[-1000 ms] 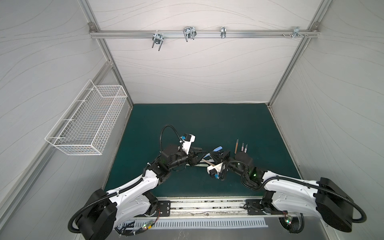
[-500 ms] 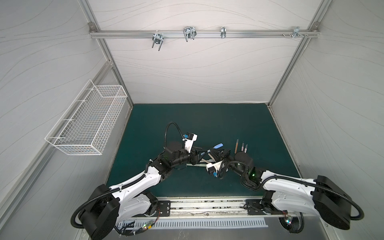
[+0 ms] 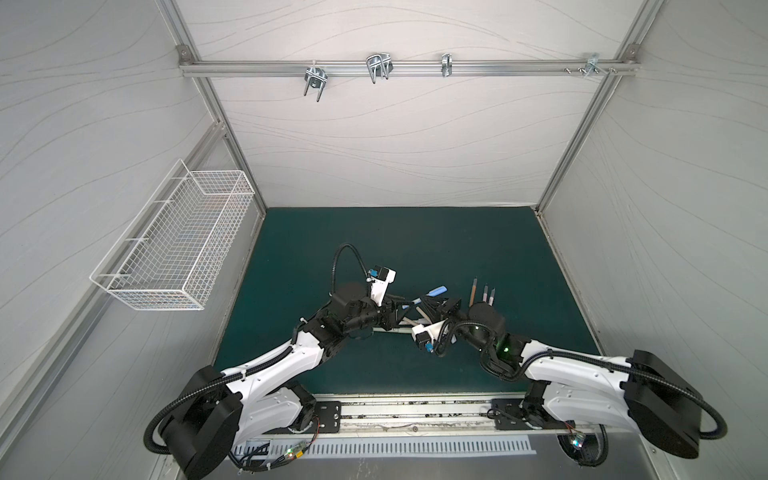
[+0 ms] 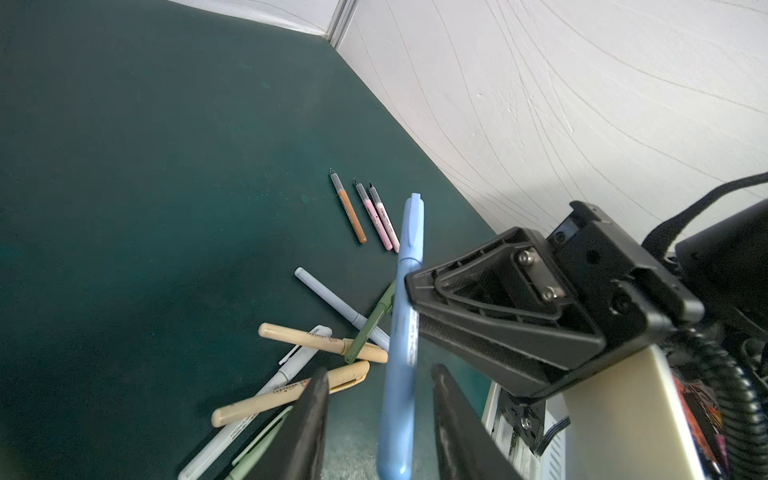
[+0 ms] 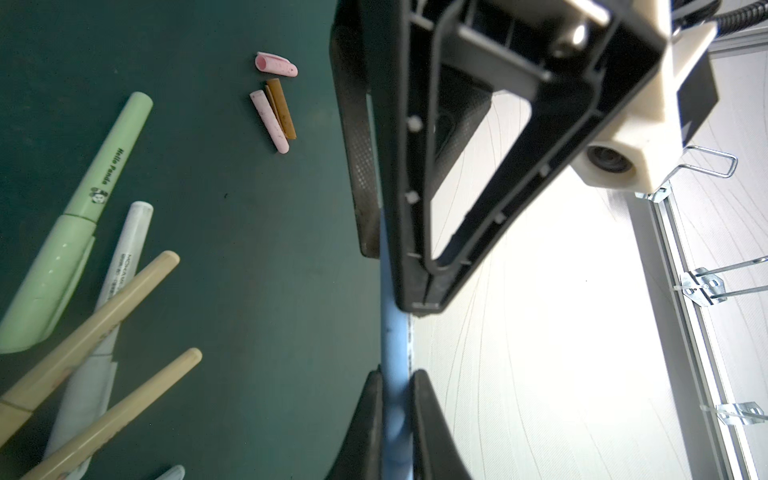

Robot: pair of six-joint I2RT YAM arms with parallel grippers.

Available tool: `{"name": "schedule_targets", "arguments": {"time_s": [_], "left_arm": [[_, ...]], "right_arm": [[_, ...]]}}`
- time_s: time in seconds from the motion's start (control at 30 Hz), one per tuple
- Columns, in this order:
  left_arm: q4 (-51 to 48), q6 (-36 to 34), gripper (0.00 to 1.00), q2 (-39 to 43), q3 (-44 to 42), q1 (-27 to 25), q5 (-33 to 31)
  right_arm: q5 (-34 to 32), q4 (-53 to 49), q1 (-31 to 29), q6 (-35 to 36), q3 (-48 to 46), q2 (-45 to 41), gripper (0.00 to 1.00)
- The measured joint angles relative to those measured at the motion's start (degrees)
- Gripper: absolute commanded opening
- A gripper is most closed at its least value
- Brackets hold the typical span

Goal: Open the pen caps
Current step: 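Open the right gripper and draw it back from the blue pen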

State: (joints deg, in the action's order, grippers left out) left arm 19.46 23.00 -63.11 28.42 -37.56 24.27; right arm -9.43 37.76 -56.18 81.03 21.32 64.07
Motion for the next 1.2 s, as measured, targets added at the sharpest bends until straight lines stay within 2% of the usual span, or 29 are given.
{"name": "schedule_targets", "arguments": {"time_s": [0.1,0.17,0.37,0.53,0.67,0.77,0.97,1.1,1.2], "left_arm": [[0.0,-0.2,0.32,0.0,0.1,0.0,0.0],[0.0,-0.4,0.23,0.0,0.1,0.0,0.0],[-0.2,-0.4,0.0,0.0,0.3,0.0,0.4],[-0.4,-0.4,0.0,0.0,0.3,-0.1,-0.2],[-1.0,-0.2,0.0,0.2,0.3,-0.1,-2.0],[-1.7,0.3,0.0,0.9,0.3,-0.1,-4.5],[-1.6,1.6,0.0,3.4,-0.1,-0.1,-11.1],[-0.2,2.4,0.0,5.8,-2.1,-0.1,-14.8],[0.2,2.7,0.0,6.4,-2.9,-0.1,-16.5]], "right_arm": [[0.0,0.0,0.0,0.0,0.1,0.1,0.0],[0.0,0.0,0.0,0.0,0.1,0.3,0.01],[-0.2,0.5,0.0,-0.2,0.1,1.1,0.21],[1.5,1.3,-0.1,-1.6,0.1,0.8,0.34],[5.4,0.5,-0.8,-5.3,0.0,-2.2,0.37],[9.8,-1.1,-1.2,-11.8,0.0,-7.0,0.39],[13.3,-4.1,-1.3,-31.9,0.2,-13.6,0.48],[9.6,-11.0,-1.3,-50.9,2.9,-15.8,0.57],[6.2,-17.9,0.0,-66.8,7.3,-16.6,0.59]]}}
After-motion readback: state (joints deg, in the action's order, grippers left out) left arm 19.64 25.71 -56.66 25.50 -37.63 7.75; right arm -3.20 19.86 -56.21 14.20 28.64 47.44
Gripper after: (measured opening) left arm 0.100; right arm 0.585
